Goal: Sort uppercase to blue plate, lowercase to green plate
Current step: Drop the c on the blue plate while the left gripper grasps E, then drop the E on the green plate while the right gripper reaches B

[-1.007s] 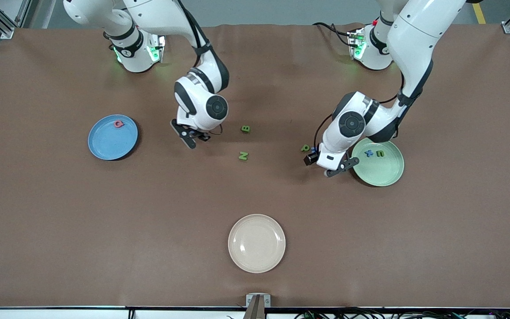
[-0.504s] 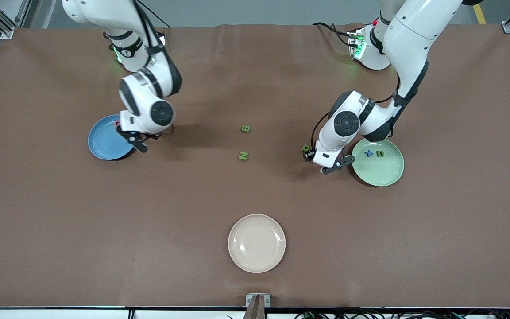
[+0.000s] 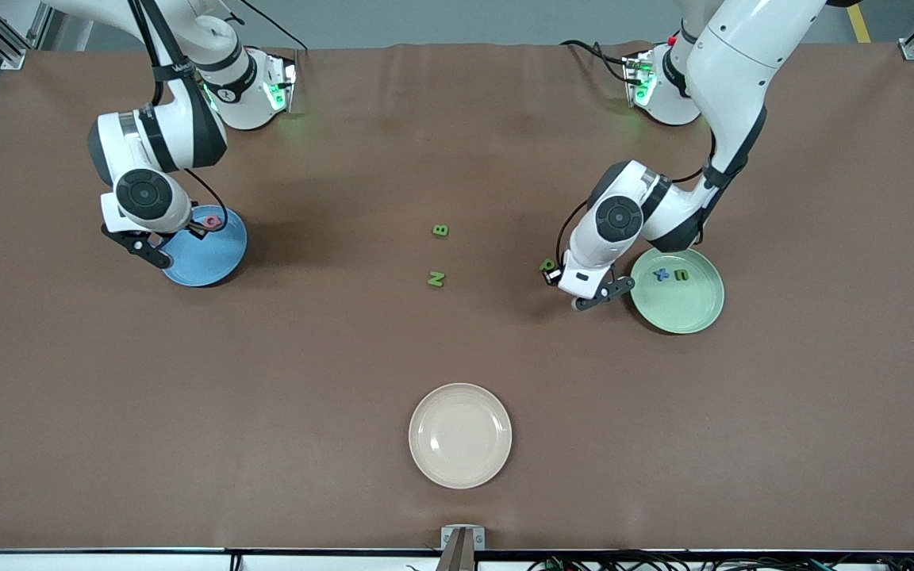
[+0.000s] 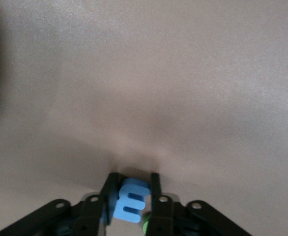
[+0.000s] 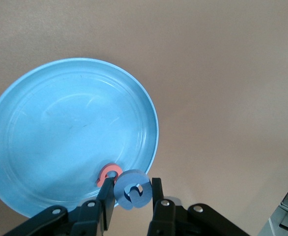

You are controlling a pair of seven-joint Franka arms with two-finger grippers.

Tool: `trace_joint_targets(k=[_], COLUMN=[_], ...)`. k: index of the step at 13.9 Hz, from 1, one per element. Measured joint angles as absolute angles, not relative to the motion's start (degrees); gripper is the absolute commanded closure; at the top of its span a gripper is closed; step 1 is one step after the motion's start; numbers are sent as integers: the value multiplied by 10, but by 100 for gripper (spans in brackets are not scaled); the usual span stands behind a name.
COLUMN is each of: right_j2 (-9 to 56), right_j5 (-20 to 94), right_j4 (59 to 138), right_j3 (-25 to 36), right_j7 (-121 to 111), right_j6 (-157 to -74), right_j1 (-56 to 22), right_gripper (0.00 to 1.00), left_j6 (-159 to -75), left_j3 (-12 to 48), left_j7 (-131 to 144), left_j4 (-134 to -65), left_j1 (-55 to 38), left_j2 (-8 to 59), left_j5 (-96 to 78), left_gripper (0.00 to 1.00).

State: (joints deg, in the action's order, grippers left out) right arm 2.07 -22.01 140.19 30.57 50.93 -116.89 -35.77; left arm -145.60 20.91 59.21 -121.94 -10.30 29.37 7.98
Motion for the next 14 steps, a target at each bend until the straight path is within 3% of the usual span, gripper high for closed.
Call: trace_joint_targets(k=[5,8,14], right_j2=[21,21,32], right_j5=[-220,-161,59], right_j4=[1404,1402,1373], right_j3=[299,296,289], right_j7=[511,518,643], right_j6=[-1174,-1181,-1258], right_j1=[-359,-378,-532], right_gripper=[0,0,0], left_j6=[-1449,-1400,-1345], left_j3=[209,209,207], left_j7=[592,580,457], left_j4=[-1219,-1219,-1234], left_j1=[-104,-102,-31], left_j2=[293,277,209], left_j5=[82,83,83], left_gripper=[86,86,86])
